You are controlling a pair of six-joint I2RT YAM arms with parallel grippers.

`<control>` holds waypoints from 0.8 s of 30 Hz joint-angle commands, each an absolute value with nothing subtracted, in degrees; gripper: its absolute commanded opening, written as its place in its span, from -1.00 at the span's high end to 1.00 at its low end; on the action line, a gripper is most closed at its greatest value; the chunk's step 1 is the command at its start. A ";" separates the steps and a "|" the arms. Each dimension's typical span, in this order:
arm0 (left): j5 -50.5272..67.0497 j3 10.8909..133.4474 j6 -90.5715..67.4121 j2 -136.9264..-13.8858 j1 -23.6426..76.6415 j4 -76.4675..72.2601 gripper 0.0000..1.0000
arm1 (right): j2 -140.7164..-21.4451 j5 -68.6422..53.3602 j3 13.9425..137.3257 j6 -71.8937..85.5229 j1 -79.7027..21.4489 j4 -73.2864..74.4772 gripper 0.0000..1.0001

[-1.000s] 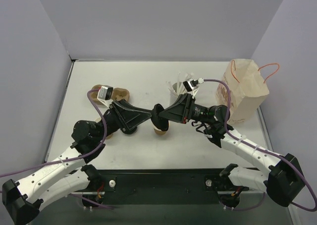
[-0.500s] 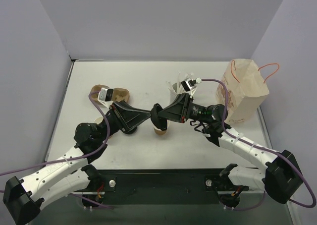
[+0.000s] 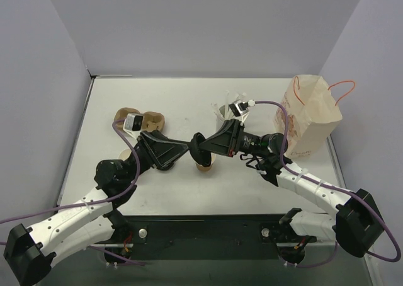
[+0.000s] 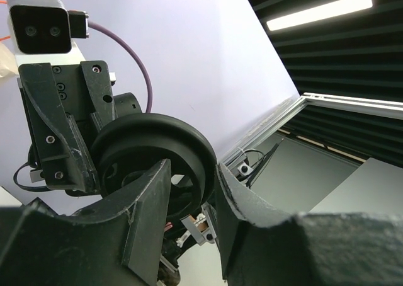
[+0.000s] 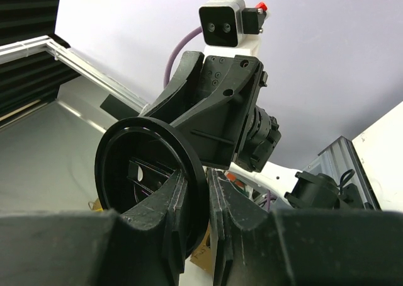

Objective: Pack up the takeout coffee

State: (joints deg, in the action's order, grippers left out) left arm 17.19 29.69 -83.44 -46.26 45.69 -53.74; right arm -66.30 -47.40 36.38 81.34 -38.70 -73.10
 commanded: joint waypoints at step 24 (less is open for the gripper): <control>19.86 32.08 -76.99 -42.89 48.60 -43.68 0.33 | -67.67 -42.54 36.30 76.82 -38.76 -92.72 0.78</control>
